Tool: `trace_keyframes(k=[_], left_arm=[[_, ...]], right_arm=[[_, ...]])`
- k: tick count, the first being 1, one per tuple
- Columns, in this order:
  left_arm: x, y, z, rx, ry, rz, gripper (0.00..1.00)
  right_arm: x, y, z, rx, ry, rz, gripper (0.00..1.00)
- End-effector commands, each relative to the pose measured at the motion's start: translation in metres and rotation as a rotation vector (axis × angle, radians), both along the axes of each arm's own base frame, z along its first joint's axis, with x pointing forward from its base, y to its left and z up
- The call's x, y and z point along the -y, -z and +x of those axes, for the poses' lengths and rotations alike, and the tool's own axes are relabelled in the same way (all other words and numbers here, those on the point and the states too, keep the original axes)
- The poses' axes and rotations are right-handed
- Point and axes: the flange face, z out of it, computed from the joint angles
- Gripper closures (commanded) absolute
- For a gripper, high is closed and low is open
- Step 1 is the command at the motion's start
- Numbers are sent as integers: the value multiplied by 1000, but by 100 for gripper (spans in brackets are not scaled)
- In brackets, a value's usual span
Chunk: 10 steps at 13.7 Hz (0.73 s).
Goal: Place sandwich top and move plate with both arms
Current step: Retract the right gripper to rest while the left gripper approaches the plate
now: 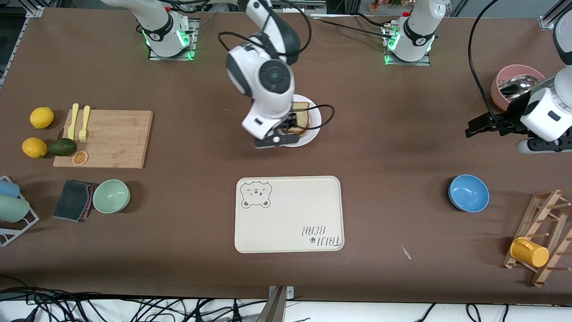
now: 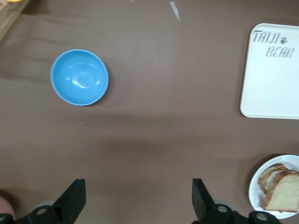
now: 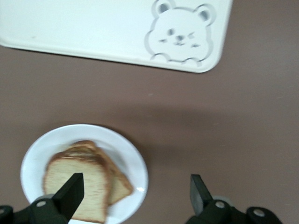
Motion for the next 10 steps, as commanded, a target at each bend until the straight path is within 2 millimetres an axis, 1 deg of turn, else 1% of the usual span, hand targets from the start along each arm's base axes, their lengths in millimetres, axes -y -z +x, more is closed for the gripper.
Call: trace_keyframes(k=[1,2,4,5,6,8,9,10], left_arm=[[13,7,8,6,-22,-59,0],[18,14,10,-7,-26,-88,0],[37,27,13,-33,-11,-134,0],[49,34,13,-44,5,-141,0],[57,41,15,-44,1,-163,0],[68,64,16,-63,-41,-254,0],[79,79,13,-66,-47,-277,0],[93,94,8,-70,-48,-294,0]], right_arm=[[69,-33,29,-102,-33,41,0],[104,-44,43,-138,-56,61,0],[174,-62,70,-170,-97,90,0],[215,-69,80,-190,-94,105,0],[257,-74,90,-214,-94,129,0],[329,-80,105,-228,-39,151,0],[355,-82,110,-221,-9,153,0],[370,-84,110,-223,15,149,0]])
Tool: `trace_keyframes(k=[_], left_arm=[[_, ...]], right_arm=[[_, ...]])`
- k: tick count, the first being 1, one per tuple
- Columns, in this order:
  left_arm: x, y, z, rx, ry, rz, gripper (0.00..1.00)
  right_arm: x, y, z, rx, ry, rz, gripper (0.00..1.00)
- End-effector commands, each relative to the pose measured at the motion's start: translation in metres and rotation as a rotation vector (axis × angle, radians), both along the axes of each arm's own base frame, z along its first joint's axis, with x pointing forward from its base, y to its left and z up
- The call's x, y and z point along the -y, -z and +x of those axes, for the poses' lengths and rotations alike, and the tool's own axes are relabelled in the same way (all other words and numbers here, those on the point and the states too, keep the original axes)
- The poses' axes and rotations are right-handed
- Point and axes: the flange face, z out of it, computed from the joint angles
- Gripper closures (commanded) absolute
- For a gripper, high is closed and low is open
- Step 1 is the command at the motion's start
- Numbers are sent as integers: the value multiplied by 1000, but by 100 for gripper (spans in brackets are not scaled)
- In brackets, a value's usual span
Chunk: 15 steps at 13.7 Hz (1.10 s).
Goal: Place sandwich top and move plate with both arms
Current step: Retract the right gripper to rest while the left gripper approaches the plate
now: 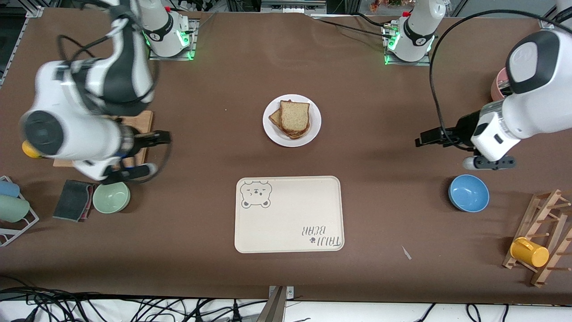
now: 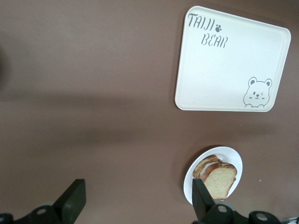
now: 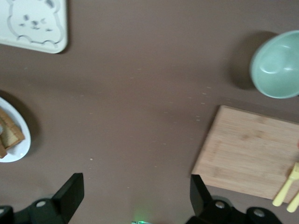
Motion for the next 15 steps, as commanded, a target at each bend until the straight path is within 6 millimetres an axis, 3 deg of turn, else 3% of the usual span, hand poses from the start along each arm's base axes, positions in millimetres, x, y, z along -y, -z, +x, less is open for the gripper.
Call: trace_keyframes(k=[1,4,7,9,12,15], left_arm=[[23,32,-11,0,-28,-43,0],[34,58,-20,-15,-58,-92,0],[56,90,-33,0,-62,-112,0],[65,111,-44,5,-64,-145,0],[65,140,-60,10,-50,-257,0],[63,162,-72,-8,-29,-275,0]], right_arm=[[36,-19,-5,-11,49,27,0],[52,-55,-15,-8,75,31,0],[68,-70,-22,2,43,31,0],[70,-72,-25,-6,4,-1,0],[102,-66,-37,7,16,11,0],[107,-63,-51,54,-21,11,0]])
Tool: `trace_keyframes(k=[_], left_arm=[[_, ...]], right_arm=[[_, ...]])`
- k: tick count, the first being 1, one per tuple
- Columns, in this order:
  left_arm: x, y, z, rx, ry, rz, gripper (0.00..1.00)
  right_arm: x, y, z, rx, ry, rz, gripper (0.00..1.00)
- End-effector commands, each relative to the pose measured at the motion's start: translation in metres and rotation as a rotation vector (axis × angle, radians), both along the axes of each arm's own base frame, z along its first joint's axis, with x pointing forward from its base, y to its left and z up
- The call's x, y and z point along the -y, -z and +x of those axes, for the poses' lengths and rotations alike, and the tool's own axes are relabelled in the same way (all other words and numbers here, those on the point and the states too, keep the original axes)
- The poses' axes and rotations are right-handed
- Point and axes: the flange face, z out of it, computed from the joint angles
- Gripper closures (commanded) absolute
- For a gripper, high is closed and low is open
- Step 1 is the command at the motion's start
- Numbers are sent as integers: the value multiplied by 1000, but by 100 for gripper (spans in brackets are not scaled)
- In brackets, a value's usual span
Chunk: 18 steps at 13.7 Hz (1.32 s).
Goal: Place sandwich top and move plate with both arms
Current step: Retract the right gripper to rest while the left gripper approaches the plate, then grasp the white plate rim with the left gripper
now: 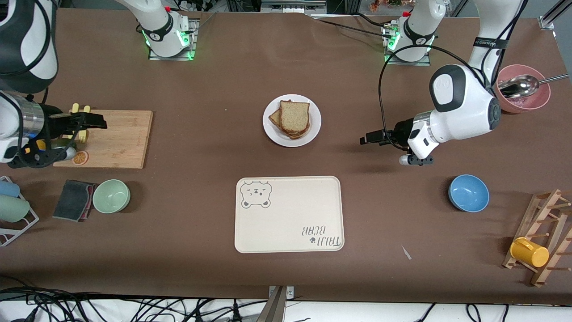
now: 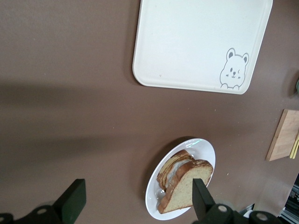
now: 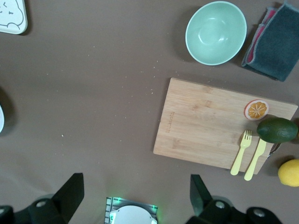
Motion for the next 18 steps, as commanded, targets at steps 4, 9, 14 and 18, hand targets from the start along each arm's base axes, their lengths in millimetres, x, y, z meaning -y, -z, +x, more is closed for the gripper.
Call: trace_keyframes(k=[4,9,14,18], left_arm=[[-3,47,-35,46,32,-180,0],[13,82,-59,99,10,-242,0],[59,124,-95,189,-65,-253,0],[81,151,-120,228,-98,-281,0]], right_arm=[[30,-11,-65,176,90,-28,0],[36,-53,-68,224,93,-27,0],[21,-85,-62,270,131,-52,0],[1,-83,-59,263,125,-53,0]])
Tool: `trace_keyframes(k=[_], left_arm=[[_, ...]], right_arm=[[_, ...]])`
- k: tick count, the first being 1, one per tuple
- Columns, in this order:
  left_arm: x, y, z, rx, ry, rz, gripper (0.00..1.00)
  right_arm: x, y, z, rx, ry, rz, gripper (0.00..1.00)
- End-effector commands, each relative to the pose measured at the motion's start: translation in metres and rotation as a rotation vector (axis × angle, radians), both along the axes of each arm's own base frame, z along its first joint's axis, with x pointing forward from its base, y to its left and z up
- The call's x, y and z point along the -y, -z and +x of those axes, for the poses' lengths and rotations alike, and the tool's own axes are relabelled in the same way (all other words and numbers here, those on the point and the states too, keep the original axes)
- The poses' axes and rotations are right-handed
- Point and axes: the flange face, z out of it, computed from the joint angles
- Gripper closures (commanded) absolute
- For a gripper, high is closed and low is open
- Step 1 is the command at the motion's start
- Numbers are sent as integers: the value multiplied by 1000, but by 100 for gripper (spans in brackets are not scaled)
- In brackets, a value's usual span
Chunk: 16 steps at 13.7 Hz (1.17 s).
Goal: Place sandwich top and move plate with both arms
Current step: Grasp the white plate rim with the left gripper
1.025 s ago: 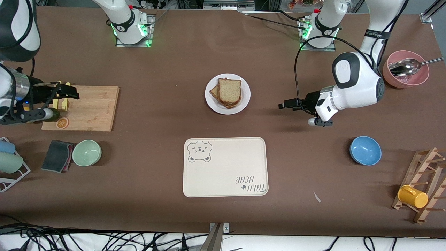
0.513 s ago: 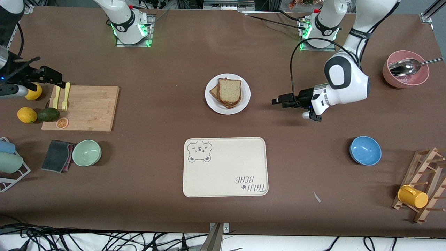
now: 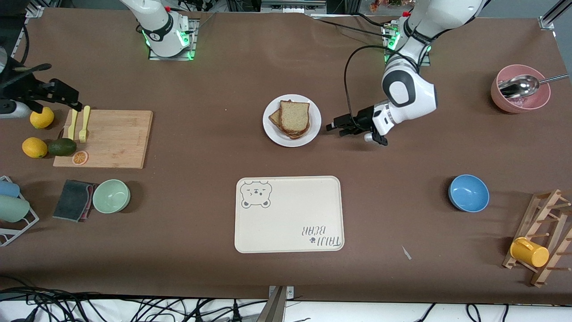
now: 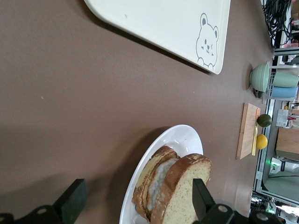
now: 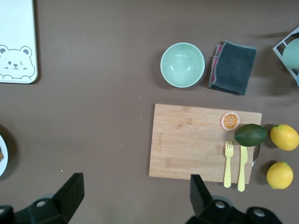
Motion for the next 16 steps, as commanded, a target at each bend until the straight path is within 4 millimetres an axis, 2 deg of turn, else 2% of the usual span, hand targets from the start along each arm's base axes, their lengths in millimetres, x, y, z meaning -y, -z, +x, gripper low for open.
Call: trace_keyframes(k=[1,4,7,9,13,16], left_arm=[[9,17,-11,35,-8,-14,0],[18,35,-26,53,-14,-29,4],[31,45,-41,66,-23,-41,8],[34,45,-43,64,-19,-42,17],[34,46,-43,61,-20,-42,42],[34,49,-45,53,-18,-43,51]], right_arm=[[7,3,4,-21,19,-9,0],[12,5,3,-40,28,-10,0],[16,8,4,-48,30,-14,0],[14,4,0,-58,31,-26,0],[14,3,-3,-84,49,-17,0],[17,3,-3,-81,50,-20,0]])
